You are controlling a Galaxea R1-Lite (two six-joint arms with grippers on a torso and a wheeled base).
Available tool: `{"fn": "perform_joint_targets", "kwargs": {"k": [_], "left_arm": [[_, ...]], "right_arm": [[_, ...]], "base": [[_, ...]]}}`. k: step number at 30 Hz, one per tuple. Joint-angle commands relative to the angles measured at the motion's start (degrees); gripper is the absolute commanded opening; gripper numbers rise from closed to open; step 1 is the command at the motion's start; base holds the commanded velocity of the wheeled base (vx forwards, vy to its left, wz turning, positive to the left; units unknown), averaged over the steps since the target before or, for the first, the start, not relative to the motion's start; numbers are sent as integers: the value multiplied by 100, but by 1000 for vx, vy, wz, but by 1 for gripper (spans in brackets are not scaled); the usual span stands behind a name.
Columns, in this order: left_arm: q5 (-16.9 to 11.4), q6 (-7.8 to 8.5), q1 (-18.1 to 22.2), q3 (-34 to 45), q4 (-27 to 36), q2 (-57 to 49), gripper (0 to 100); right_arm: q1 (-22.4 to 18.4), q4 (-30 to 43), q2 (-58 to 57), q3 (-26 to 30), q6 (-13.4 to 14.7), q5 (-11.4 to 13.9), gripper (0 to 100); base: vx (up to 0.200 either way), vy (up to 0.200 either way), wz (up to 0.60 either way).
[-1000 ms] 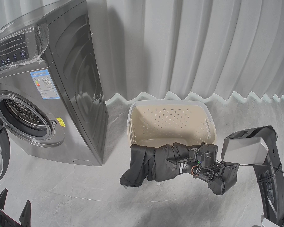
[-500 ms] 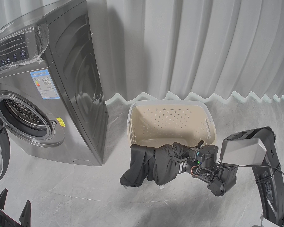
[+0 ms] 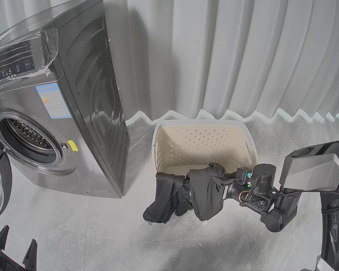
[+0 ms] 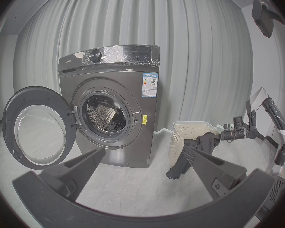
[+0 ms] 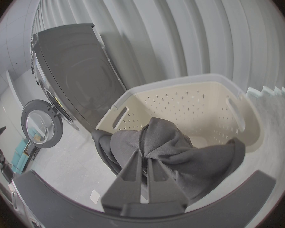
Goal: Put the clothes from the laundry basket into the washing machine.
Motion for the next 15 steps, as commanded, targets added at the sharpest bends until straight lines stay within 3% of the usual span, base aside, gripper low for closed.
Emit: {"fn": "perform_joint_targets", "kwargs": {"k": [1,15], "left_arm": [[1,-4,1,92,-1,-93,100],[1,-4,1,92,-1,-93,100]], "right_arm": [[4,-17,-835,297,0,-1,0],[110,115,-2250,456,-27,-53,0]], "base": [[0,0,0],[0,0,0]]}}
